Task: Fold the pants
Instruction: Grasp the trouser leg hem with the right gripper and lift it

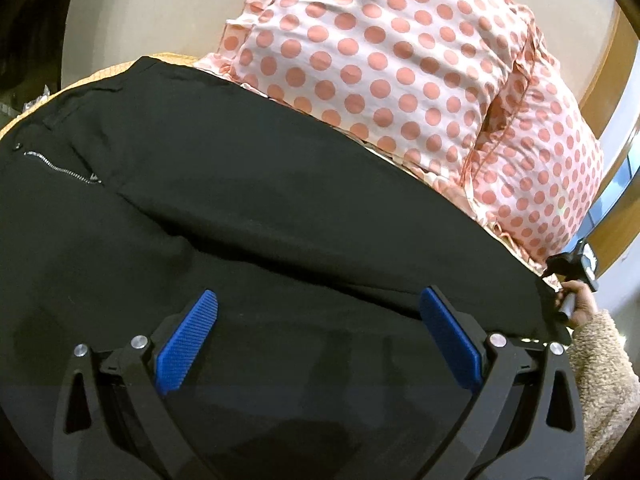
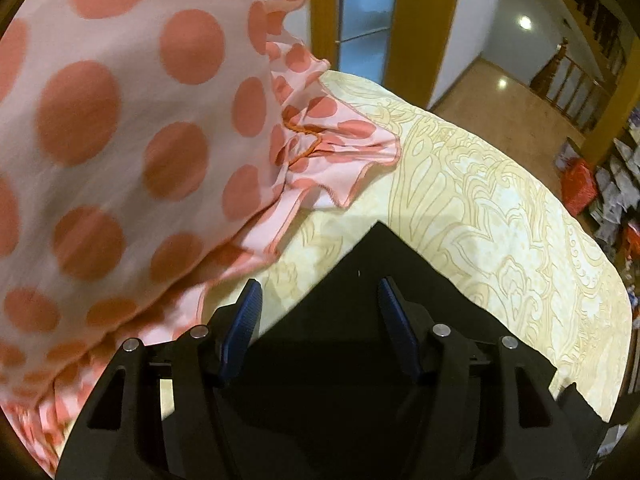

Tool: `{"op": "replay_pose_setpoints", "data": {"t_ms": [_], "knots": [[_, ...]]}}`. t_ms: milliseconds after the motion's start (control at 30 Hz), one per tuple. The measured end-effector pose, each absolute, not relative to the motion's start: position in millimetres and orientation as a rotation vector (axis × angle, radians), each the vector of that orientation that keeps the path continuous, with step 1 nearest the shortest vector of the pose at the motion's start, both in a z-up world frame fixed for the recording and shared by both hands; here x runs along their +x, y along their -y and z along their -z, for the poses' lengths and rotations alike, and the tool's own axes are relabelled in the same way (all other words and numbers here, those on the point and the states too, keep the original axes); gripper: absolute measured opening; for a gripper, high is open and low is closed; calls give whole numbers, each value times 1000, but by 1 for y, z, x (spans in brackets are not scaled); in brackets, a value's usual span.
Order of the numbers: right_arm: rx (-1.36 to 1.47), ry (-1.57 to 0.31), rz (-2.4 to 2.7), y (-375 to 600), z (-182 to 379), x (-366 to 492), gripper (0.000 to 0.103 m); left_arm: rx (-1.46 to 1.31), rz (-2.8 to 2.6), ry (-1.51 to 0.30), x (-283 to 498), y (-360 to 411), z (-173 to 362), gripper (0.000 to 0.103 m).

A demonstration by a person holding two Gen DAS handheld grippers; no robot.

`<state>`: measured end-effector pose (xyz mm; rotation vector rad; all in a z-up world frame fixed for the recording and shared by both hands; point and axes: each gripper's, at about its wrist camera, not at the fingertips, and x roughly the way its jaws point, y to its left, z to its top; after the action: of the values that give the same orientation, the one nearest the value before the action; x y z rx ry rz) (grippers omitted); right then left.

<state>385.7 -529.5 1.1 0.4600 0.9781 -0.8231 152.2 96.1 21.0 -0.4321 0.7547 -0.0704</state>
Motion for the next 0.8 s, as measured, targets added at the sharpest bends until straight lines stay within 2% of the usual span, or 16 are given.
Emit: {"op": "replay_pose_setpoints", "data": {"t_ms": [100,167,233,267,333,400,533,800], "knots": [[390,-981,840,523,-1,387,63,-433,73,-757,153,-95,-20,101],[364,-977,854,517,-1,380,59,-436,73,-757,153,-95,-20,101],[425,-957,820,521,2,368,45,-435,72,-757,153,-95,-21,101],[463,-943,796,526,3,361,42,-436,71,-757,153,-94,-21,101],[538,-907,744,537,3,342,23,-437,72,-758,153,-95,-20,101],[631,-856,665,544,3,324,13,-437,72,-759,153,-94,-20,101],[740,-732,527,541,-12,283,6,-440,71,-756,153,-95,-21,101],[791,-510,299,525,-46,178,5,-448,66,-755,152,-97,-20,101]]}}
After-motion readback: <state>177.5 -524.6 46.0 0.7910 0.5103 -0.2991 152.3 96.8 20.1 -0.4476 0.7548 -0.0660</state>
